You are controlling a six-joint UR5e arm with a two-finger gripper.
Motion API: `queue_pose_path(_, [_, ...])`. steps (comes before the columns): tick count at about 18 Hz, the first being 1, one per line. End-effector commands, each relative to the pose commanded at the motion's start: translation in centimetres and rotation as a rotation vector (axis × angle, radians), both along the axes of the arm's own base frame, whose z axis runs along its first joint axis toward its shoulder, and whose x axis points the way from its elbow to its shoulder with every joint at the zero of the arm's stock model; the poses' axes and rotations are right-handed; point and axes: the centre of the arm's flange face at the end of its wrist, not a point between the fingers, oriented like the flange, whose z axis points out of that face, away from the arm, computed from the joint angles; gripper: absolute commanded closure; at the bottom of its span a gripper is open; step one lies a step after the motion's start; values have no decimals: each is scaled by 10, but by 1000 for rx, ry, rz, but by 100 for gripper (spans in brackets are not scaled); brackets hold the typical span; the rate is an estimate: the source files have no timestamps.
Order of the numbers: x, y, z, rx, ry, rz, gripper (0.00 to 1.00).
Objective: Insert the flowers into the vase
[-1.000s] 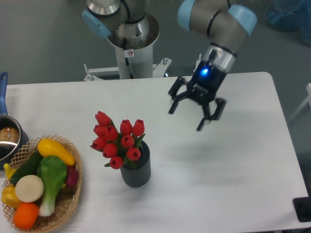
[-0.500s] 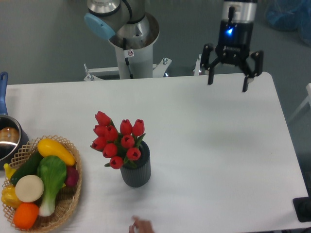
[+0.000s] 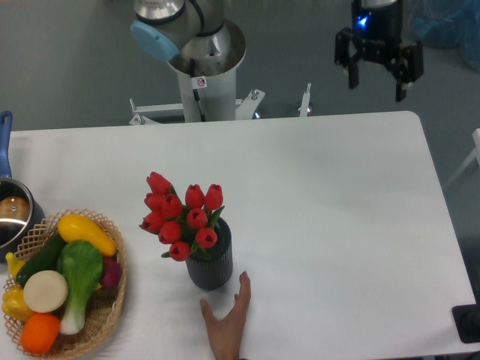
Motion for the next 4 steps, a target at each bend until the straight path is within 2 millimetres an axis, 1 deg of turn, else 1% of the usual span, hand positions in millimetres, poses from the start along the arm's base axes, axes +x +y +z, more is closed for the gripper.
queue_pose_path(4, [3, -1, -2, 3, -5, 2, 0])
